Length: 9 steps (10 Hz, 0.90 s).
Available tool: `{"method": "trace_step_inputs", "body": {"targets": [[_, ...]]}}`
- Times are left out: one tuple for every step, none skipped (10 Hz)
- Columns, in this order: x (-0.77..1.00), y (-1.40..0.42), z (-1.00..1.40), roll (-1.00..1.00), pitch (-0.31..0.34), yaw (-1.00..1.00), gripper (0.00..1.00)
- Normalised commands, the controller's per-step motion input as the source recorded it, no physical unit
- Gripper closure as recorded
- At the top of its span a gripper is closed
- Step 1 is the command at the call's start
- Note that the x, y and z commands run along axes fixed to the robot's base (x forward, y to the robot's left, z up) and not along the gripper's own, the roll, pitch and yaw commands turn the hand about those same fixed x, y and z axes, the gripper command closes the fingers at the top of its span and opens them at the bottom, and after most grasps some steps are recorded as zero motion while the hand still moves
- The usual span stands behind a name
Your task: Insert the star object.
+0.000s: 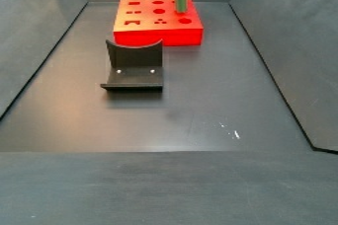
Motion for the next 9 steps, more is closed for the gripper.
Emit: {"method": "trace_step_inputs", "body": {"targets": [[0.46, 0.0, -0.63, -0.13, -0.12, -0.17, 1.0], [0.37, 0.0, -0.67, -0.07, -0.104, -0.23, 1.0], [0.01, 0.1, -0.76, -0.02, -0.13, -0.12, 1.0], [-0.01, 0.11, -0.87, -0.02, -0.174, -0.08, 1.0], [-0.19, 0.0, -0.77, 0.12, -0.229, -0.08, 1.0], [-0.25, 0.0, -0.76, 0.13, -0.229, -0.05, 1.0], [-0.4, 0.0, -0.8, 0.14, -0.209, 0.0, 1.0], [-0.44, -0.04, -0.88, 0.08, -0.209, 0.0, 1.0], [-0.4, -0.07, -0.85, 0.03, -0.226, 0.0, 1.0]]}}
